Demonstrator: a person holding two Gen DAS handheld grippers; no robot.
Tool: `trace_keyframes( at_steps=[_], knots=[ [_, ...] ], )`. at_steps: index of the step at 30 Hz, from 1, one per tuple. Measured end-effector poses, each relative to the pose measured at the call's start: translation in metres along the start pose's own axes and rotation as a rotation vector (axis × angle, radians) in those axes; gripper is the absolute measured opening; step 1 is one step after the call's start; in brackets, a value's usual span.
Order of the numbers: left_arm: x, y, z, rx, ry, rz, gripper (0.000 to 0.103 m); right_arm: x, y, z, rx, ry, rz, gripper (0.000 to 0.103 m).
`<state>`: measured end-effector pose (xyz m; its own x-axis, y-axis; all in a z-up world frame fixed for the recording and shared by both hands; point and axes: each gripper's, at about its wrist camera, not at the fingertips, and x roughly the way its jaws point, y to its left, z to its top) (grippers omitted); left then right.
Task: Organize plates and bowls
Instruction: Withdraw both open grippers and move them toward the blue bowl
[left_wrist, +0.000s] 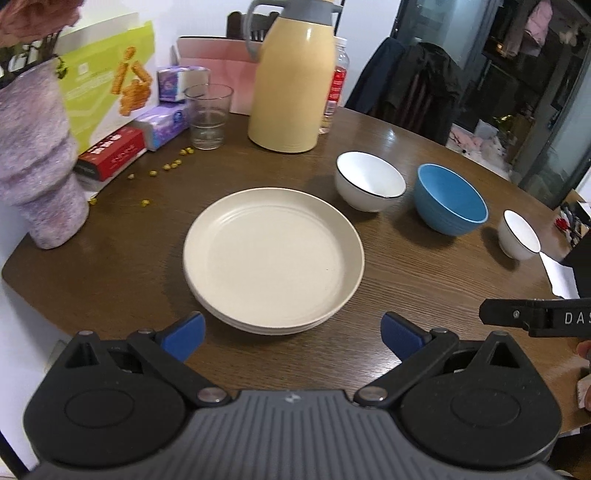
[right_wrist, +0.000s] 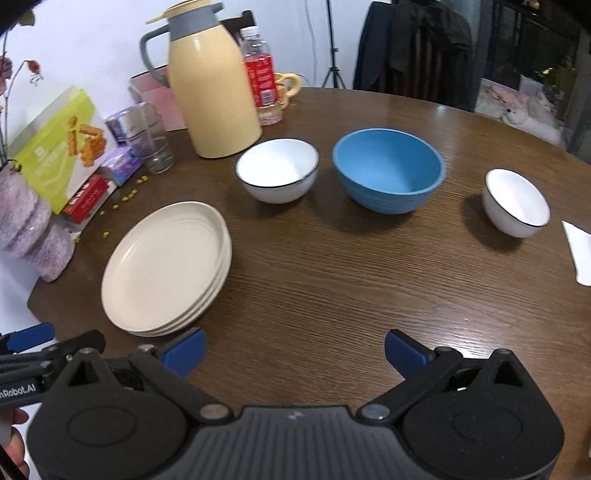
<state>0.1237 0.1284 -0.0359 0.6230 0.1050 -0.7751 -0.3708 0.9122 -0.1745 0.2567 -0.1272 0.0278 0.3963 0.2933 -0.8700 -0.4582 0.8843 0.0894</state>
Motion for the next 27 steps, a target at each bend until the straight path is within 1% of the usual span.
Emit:
trace_keyframes(
  at_steps=[9,15,20,23,27],
  knots=[
    [0.017,-0.020,0.010,0.050,0.048,-0.053,0.103,-0.011,-0.026,-0.004,0.065,0.008,-0.060,0.103],
    [0.035,-0.046,0.026,0.096,0.071,-0.092,0.103,-0.021,-0.052,-0.006,0.123,-0.006,-0.060,0.103],
    [0.052,-0.068,0.045,0.128,0.083,-0.086,0.103,-0.018,-0.084,0.003,0.199,-0.011,-0.072,0.102],
    [0.061,-0.077,0.060,0.151,0.083,-0.072,0.103,-0.009,-0.105,0.016,0.263,0.000,-0.057,0.098],
    [0.077,-0.089,0.079,0.155,0.085,-0.056,0.103,0.006,-0.125,0.033,0.286,0.018,-0.074,0.098]
  ],
)
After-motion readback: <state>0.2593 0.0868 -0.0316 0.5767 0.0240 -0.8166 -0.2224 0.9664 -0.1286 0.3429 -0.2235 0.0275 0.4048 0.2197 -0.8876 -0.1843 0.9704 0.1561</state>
